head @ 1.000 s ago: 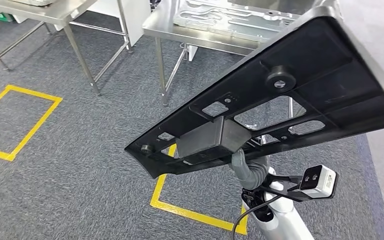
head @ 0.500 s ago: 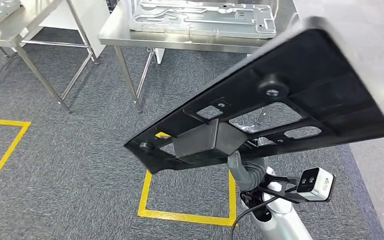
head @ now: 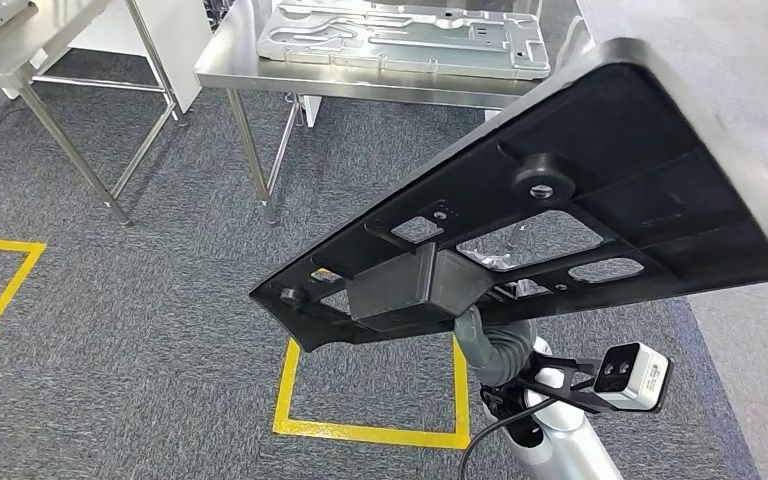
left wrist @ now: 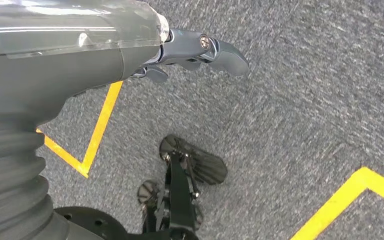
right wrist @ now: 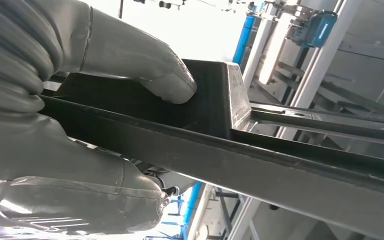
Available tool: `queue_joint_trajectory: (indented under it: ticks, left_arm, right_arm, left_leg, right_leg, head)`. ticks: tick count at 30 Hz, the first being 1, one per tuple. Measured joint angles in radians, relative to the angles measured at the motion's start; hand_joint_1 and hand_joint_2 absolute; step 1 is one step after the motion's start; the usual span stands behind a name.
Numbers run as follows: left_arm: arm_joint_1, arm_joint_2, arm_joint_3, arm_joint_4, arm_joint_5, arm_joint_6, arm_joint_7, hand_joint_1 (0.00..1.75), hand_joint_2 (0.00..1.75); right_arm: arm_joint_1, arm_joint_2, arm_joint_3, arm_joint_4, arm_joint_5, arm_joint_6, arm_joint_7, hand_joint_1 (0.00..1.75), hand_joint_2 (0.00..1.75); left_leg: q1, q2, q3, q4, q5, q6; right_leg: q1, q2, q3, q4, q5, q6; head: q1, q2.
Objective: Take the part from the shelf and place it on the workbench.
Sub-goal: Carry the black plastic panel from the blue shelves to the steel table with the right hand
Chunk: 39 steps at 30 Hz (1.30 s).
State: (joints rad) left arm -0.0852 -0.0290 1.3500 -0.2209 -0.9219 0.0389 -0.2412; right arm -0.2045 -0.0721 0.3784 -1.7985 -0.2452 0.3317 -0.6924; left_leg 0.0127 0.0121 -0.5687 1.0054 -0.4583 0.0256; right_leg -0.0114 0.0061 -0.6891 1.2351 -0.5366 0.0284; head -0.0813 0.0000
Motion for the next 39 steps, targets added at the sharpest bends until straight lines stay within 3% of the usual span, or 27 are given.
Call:
queue_joint_trajectory:
  ticks: [2,3,5,8,10,12,13,14,15,17,18,20,23,25,27,28,29,30,32,33,35,37,39]
  left_arm:
    - [-0.001,0.000,0.000,0.000,0.000,-0.004,-0.003,0.00,1.75]
    - [-0.001,0.000,0.000,0.000,0.000,-0.005,-0.006,0.00,1.75]
    - [-0.001,0.000,0.000,0.000,-0.002,-0.008,-0.010,0.00,1.75]
    - [-0.003,0.001,-0.001,0.000,-0.006,-0.010,-0.015,0.00,1.75]
    - [-0.002,0.002,-0.001,0.000,-0.007,-0.012,-0.016,0.00,1.75]
    - [-0.001,0.002,-0.002,0.000,-0.008,-0.012,-0.016,0.00,1.75]
    - [0.000,0.002,-0.002,0.000,-0.008,-0.012,-0.016,0.00,1.75]
    - [0.001,0.003,-0.002,0.000,-0.008,-0.012,-0.016,0.00,1.75]
    - [0.002,0.004,-0.002,0.000,-0.008,-0.012,-0.016,0.00,1.75]
    - [0.003,0.006,-0.002,0.000,-0.008,-0.012,-0.016,0.00,1.75]
    - [0.002,0.007,-0.002,0.000,-0.009,-0.012,-0.016,0.00,1.75]
    - [0.001,0.009,-0.002,0.000,-0.010,-0.012,-0.016,0.00,1.75]
    - [0.000,0.010,-0.002,0.000,-0.013,-0.013,-0.017,0.00,1.75]
    - [0.000,0.010,-0.003,0.000,-0.015,-0.014,-0.017,0.00,1.75]
    - [-0.001,0.010,-0.003,0.000,-0.017,-0.015,-0.017,0.00,1.75]
    - [0.000,0.010,-0.003,0.000,-0.017,-0.015,-0.017,0.00,1.75]
    - [0.001,0.010,-0.003,0.000,-0.017,-0.015,-0.018,0.00,1.75]
    - [0.002,0.010,-0.003,0.000,-0.018,-0.016,-0.018,0.00,1.75]
    - [0.002,0.010,-0.003,0.000,-0.019,-0.016,-0.018,0.00,1.75]
    - [0.001,0.009,-0.004,0.000,-0.020,-0.016,-0.017,0.00,1.75]
    - [-0.001,0.010,-0.004,0.000,-0.021,-0.017,-0.015,0.00,1.75]
    - [-0.004,0.010,-0.004,0.000,-0.021,-0.017,-0.012,0.00,1.75]
    - [-0.007,0.011,-0.004,0.000,-0.021,-0.017,-0.012,0.00,1.75]
  right_arm:
    - [-0.002,0.000,0.000,0.000,0.005,-0.006,-0.003,1.75,1.75]
    - [-0.004,0.000,0.001,0.000,0.007,-0.009,-0.004,1.75,1.75]
    - [-0.005,0.000,0.001,0.000,0.010,-0.014,-0.004,1.75,1.75]
    - [-0.005,0.000,0.001,-0.003,0.012,-0.024,-0.004,1.75,1.75]
    - [-0.004,0.000,0.001,-0.005,0.013,-0.027,-0.004,1.75,1.75]
    - [-0.001,0.000,0.001,-0.005,0.014,-0.026,-0.005,1.75,1.75]
    - [0.001,0.000,0.001,-0.005,0.015,-0.026,-0.005,1.75,1.75]
    - [0.002,0.000,0.001,-0.005,0.015,-0.026,-0.005,1.75,1.75]
    - [0.003,0.000,0.001,-0.005,0.016,-0.026,-0.005,1.75,1.75]
    - [0.004,0.001,0.001,-0.005,0.018,-0.026,-0.005,1.75,1.75]
    - [0.004,0.001,0.001,-0.005,0.019,-0.026,-0.005,1.75,1.75]
    - [0.005,0.001,0.000,-0.006,0.023,-0.026,-0.005,1.75,1.75]
    - [0.009,0.000,-0.002,-0.011,0.024,-0.025,-0.005,1.75,1.75]
    - [0.009,0.000,-0.004,-0.015,0.025,-0.025,-0.005,1.75,1.75]
    - [0.014,0.000,-0.005,-0.016,0.025,-0.025,-0.005,1.75,1.75]
    - [0.017,0.000,-0.006,-0.016,0.026,-0.025,-0.005,1.75,1.75]
    - [0.021,0.000,-0.007,-0.016,0.027,-0.024,-0.005,1.75,1.75]
    - [0.023,0.000,-0.008,-0.017,0.029,-0.022,-0.005,1.75,1.75]
    - [0.027,0.000,-0.013,-0.018,0.036,-0.014,-0.005,1.75,1.75]
    - [0.028,0.000,-0.016,-0.019,0.040,-0.010,-0.005,1.75,1.75]
    - [0.031,0.001,-0.023,-0.022,0.044,-0.005,-0.004,1.75,1.75]
    - [0.031,0.004,-0.025,-0.025,0.044,-0.006,-0.004,1.75,1.75]
    - [0.025,0.007,-0.026,-0.029,0.041,-0.006,-0.005,1.75,1.75]
  left_leg:
    - [-0.002,0.000,0.003,0.001,-0.002,-0.005]
    - [-0.003,0.000,0.003,0.001,-0.003,-0.010]
    - [-0.004,0.001,0.003,0.001,-0.004,-0.022]
    - [-0.002,0.003,0.000,0.014,-0.017,-0.041]
    - [0.001,-0.001,-0.041,0.102,-0.064,-0.047]
    - [0.001,-0.002,-0.114,0.242,-0.120,-0.051]
    - [0.000,-0.002,-0.142,0.288,-0.128,-0.051]
    - [0.000,-0.002,-0.152,0.296,-0.116,-0.049]
    - [0.000,-0.002,-0.141,0.262,-0.084,-0.046]
    - [-0.004,-0.004,-0.081,0.127,-0.008,-0.034]
    - [-0.006,-0.006,-0.052,0.066,0.012,-0.028]
    - [-0.010,-0.007,-0.026,0.010,0.015,-0.019]
    - [-0.006,-0.007,-0.011,-0.004,0.008,-0.005]
    - [-0.003,-0.007,0.004,-0.009,0.002,0.004]
    - [-0.003,-0.007,0.012,-0.009,-0.008,0.008]
    - [-0.003,-0.007,0.018,-0.009,-0.014,0.007]
    - [-0.003,-0.007,0.025,-0.009,-0.021,0.006]
    - [-0.003,-0.007,0.035,-0.009,-0.028,0.004]
    - [-0.003,-0.007,0.058,-0.009,-0.045,-0.002]
    - [-0.003,-0.007,0.067,-0.009,-0.052,-0.006]
    - [-0.003,-0.004,0.075,-0.009,-0.063,-0.018]
    - [-0.004,-0.002,0.080,-0.005,-0.068,-0.030]
    - [-0.003,-0.002,0.067,0.039,-0.076,-0.037]
  right_leg:
    - [0.003,-0.009,0.075,-0.144,0.059,-0.009]
    - [0.006,-0.012,0.099,-0.193,0.072,-0.014]
    - [0.013,-0.013,0.112,-0.224,0.072,-0.023]
    - [0.007,-0.007,0.120,-0.236,0.075,-0.039]
    - [0.004,-0.006,0.129,-0.244,0.075,-0.050]
    - [0.006,-0.003,0.132,-0.243,0.072,-0.055]
    - [0.008,-0.001,0.133,-0.242,0.069,-0.056]
    - [0.009,0.002,0.136,-0.242,0.066,-0.056]
    - [0.010,0.005,0.141,-0.241,0.062,-0.055]
    - [0.014,0.009,0.155,-0.240,0.051,-0.051]
    - [0.016,0.011,0.160,-0.239,0.045,-0.048]
    - [0.018,0.012,0.163,-0.237,0.040,-0.038]
    - [0.016,0.010,0.161,-0.217,0.031,-0.021]
    - [0.013,0.006,0.122,-0.138,-0.005,-0.011]
    - [0.007,0.004,0.040,-0.008,-0.053,-0.002]
    - [0.005,0.004,0.002,0.040,-0.061,0.000]
    - [0.002,0.003,-0.019,0.054,-0.049,0.002]
    - [0.001,0.002,-0.022,0.032,-0.018,0.002]
    - [0.000,-0.004,0.018,-0.094,0.077,-0.003]
    - [0.003,-0.008,0.036,-0.151,0.102,-0.007]
    - [0.011,-0.014,0.050,-0.206,0.114,-0.021]
    - [0.012,-0.013,0.055,-0.217,0.110,-0.035]
    - [0.009,-0.010,0.075,-0.225,0.104,-0.046]
  head:
    - [0.000,0.000]
    - [0.000,0.000]
    - [0.000,0.000]
    - [0.000,0.000]
    - [0.000,0.000]
    - [0.000,0.000]
    - [0.000,0.000]
    - [0.000,0.000]
    - [0.000,0.000]
    - [0.000,0.000]
    - [0.000,0.000]
    - [0.000,0.000]
    - [0.000,0.000]
    - [0.000,0.000]
    - [0.000,0.000]
    - [0.000,0.000]
    - [0.000,0.000]
    - [0.000,0.000]
    - [0.000,0.000]
    - [0.000,0.000]
    - [0.000,0.000]
    - [0.000,0.000]
    - [0.000,0.000]
